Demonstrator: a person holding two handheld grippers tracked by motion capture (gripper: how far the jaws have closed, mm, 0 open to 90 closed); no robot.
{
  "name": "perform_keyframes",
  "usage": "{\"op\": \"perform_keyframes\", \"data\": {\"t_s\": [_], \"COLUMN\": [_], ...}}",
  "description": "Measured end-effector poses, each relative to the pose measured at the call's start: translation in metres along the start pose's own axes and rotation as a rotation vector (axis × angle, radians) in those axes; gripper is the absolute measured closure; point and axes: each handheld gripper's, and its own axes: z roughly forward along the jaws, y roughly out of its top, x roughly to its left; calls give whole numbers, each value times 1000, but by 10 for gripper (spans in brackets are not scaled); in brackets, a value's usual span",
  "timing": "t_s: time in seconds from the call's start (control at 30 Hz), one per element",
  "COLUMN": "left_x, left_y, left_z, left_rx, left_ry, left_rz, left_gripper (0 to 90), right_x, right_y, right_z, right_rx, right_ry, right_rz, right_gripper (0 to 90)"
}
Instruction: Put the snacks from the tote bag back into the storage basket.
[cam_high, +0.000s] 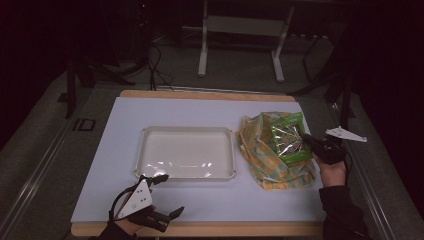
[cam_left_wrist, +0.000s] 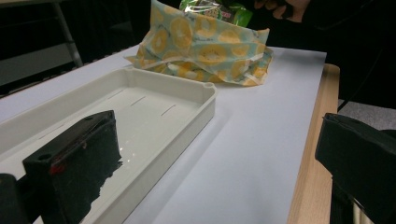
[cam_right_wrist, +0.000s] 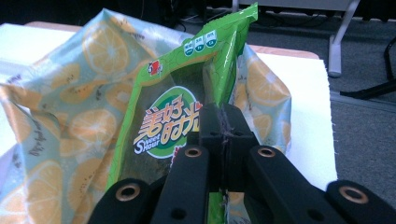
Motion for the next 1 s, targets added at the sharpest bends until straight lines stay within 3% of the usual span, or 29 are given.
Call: {"op": "perform_keyframes", "data": {"t_s": [1.0], "left_x": [0], "left_y": [0], "left_z": [0], "left_rx": [-5], "left_ry": [3], "left_rz": [-2], "left_gripper": [3], "right_x": [0], "right_y": [26], "right_z": [-47], "right_rx": [-103], "right_ry": [-74], "right_rz": [37], "right_gripper": [892]}}
